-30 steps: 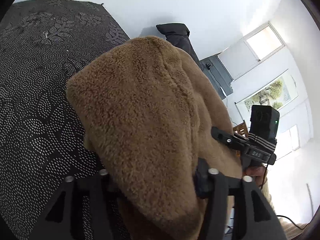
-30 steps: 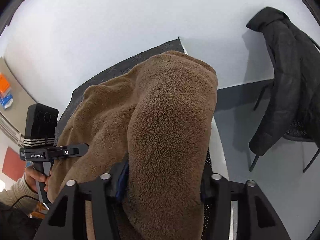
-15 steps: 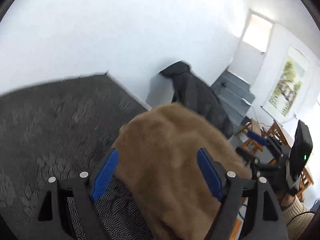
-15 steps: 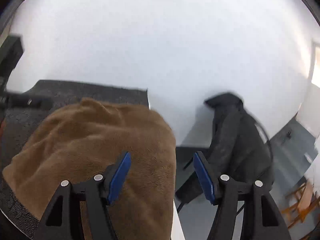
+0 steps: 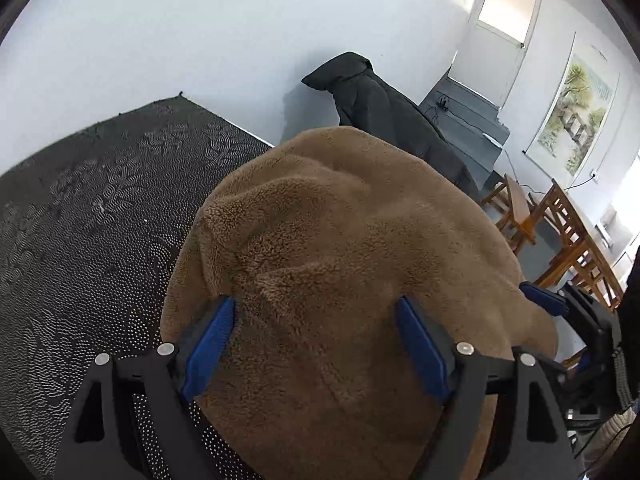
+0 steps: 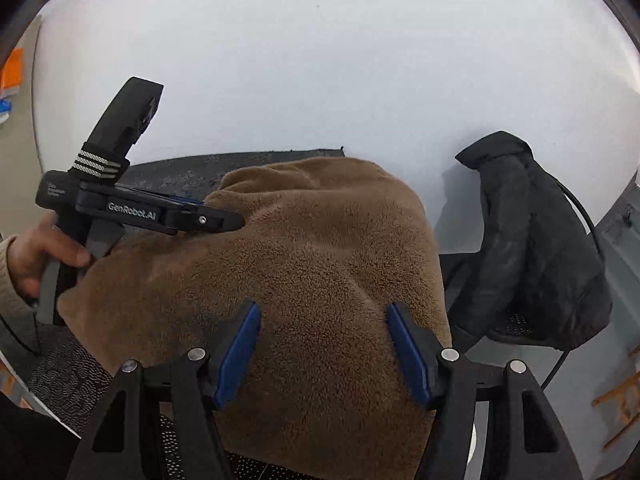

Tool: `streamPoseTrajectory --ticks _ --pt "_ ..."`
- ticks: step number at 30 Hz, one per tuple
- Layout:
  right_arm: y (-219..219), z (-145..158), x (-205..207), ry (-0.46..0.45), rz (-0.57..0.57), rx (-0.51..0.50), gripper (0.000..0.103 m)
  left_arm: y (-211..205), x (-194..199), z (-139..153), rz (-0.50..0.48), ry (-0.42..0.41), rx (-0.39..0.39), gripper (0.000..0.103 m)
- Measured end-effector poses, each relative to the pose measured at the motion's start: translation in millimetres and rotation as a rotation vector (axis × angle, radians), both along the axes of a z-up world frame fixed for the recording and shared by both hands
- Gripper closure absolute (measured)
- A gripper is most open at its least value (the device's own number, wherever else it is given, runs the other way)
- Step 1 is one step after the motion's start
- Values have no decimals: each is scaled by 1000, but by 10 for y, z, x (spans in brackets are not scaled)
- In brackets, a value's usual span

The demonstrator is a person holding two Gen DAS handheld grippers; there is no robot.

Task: Fold clothes
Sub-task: 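Lower the bundle onto the table with both tools and release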

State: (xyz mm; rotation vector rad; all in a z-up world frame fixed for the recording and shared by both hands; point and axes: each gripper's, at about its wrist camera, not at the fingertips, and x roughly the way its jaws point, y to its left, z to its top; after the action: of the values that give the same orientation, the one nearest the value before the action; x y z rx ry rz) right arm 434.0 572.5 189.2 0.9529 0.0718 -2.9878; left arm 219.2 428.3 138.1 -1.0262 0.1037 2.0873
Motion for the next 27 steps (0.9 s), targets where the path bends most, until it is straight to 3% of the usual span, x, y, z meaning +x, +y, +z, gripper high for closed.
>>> streamPoseTrajectory --ticks 11,19,24,27 --pt "-10 -127 -16 8 -4 34 34 -127 -132 -322 14 -3 20 5" --pt "-62 38 34 12 -36 67 34 -205 -12 -143 28 21 -3 4" --pt "-173 208 347 111 -55 62 34 -420 654 287 -60 133 57 4" --pt "-271 111 371 86 -34 86 34 -392 1006 253 -135 167 23 4"
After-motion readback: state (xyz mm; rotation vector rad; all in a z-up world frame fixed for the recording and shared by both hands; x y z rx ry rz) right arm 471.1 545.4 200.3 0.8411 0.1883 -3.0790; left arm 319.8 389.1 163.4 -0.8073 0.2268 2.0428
